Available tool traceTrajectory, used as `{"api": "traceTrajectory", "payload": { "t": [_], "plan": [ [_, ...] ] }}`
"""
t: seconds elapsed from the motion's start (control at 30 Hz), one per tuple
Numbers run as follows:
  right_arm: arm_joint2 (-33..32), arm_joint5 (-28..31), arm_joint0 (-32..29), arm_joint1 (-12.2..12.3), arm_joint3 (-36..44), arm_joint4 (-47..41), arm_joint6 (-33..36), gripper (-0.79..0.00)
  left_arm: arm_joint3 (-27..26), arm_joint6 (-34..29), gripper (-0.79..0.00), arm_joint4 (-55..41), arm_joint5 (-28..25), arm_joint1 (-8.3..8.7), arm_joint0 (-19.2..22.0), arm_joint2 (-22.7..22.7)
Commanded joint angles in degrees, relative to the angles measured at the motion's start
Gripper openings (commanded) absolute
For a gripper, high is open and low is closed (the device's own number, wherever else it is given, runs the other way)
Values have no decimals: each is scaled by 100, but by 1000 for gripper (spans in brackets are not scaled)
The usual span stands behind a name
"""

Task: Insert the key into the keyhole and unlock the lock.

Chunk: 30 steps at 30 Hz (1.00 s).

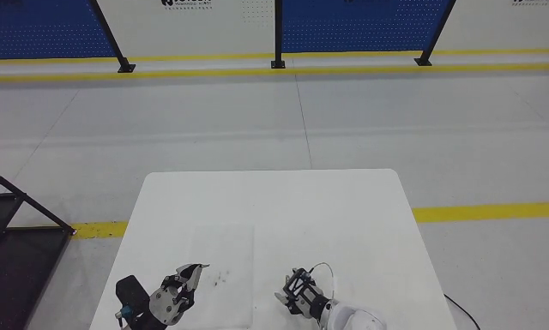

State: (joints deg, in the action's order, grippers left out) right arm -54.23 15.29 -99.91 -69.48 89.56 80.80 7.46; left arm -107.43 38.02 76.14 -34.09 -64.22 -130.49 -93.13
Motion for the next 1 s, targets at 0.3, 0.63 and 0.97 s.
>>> {"api": "traceTrajectory", "payload": {
  "t": [0.3, 0.63, 0.97],
  "plan": [
    [112, 99, 205, -19, -208, -229, 104, -680, 0, 0, -785, 0, 0, 0, 0, 0],
    [41, 223, 199, 24, -103, -356, -20, -785, 0, 0, -785, 0, 0, 0, 0, 0],
    [-320, 643, -51, 163, 452, -481, -473, -785, 0, 0, -785, 0, 0, 0, 0, 0]
  ]
}}
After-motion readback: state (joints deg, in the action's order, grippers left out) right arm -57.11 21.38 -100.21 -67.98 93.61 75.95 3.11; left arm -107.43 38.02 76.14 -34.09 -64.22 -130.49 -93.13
